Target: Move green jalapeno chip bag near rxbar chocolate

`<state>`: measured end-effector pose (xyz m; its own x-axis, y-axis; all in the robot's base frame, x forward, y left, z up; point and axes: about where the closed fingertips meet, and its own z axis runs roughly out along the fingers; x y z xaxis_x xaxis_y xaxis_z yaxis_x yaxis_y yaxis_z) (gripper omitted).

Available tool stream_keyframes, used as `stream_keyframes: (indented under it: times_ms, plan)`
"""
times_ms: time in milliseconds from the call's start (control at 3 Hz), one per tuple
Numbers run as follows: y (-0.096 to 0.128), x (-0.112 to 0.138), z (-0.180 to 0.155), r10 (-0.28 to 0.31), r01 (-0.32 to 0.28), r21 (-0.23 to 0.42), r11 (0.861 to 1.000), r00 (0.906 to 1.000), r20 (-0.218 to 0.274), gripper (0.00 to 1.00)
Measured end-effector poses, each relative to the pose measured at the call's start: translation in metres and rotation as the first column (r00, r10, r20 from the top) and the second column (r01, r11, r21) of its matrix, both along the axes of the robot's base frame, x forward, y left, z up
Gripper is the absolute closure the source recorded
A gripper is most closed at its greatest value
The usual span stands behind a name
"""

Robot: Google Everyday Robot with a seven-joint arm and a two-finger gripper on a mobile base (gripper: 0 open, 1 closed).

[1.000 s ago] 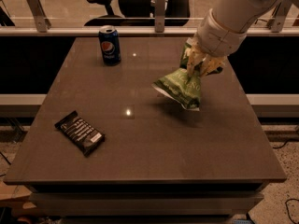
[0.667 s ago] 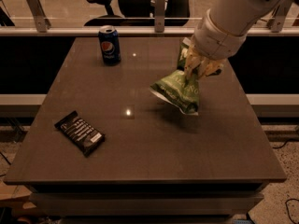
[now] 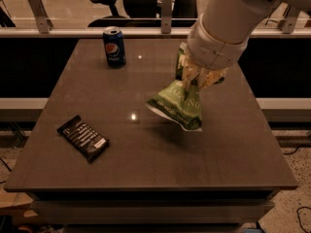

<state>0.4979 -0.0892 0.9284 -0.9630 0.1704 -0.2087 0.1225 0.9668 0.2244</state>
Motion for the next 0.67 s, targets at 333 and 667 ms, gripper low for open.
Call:
stream_keyframes:
  times_ms: [333,667]
  plan:
    - [0.016,-0.012,0.003,0.023,-0.023,-0.044,0.999,0.9997,-0.01,1.0]
    - [0.038,-0.022,0.0,0.058,-0.061,-0.072,0.995,0.9971,-0.05,1.0]
